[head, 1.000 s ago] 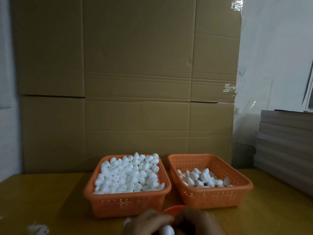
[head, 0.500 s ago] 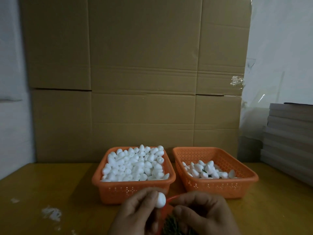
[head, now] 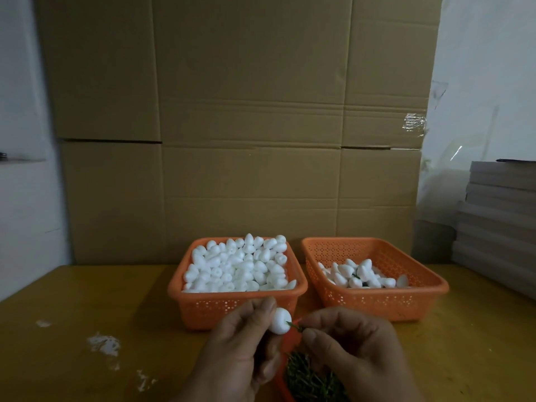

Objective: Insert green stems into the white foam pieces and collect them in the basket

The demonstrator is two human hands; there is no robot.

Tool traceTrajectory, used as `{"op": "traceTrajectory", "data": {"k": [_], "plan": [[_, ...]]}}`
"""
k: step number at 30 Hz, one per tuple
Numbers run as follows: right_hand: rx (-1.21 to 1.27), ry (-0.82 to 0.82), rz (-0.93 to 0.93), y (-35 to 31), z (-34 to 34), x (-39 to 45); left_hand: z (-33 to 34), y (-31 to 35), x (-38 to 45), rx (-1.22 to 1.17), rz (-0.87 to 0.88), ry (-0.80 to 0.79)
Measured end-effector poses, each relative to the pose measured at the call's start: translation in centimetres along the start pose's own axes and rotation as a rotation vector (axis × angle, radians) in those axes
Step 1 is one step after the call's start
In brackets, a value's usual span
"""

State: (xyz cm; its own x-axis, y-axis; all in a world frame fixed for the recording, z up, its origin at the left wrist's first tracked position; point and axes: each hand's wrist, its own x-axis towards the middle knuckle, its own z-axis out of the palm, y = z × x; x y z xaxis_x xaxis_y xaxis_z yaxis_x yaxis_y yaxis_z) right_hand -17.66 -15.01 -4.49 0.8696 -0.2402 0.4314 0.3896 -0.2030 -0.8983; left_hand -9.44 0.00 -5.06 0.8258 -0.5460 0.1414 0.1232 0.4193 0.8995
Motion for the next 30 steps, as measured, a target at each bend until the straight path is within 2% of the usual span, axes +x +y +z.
{"op": "traceTrajectory", "data": {"k": [11,18,25,30], "plan": [[-0.304,0.051,-0.147,-0.20,0.23,-0.72,-0.70,-0.44,0.33,0.189,0.066,-0.025],[-0.329,0.028,-0.175,0.13,0.06,-0.73,-0.53,-0.36,0.25,0.210,0.102,-0.002],[-0.485,0.084,-0.305,0.09,0.33,-0.76,-0.04,-0.22,-0.17,0.214,0.136,0.003],[-0.497,0.098,-0.317,0.15,0.46,-0.80,0.24,-0.12,-0.45,0.273,0.199,0.027]]}}
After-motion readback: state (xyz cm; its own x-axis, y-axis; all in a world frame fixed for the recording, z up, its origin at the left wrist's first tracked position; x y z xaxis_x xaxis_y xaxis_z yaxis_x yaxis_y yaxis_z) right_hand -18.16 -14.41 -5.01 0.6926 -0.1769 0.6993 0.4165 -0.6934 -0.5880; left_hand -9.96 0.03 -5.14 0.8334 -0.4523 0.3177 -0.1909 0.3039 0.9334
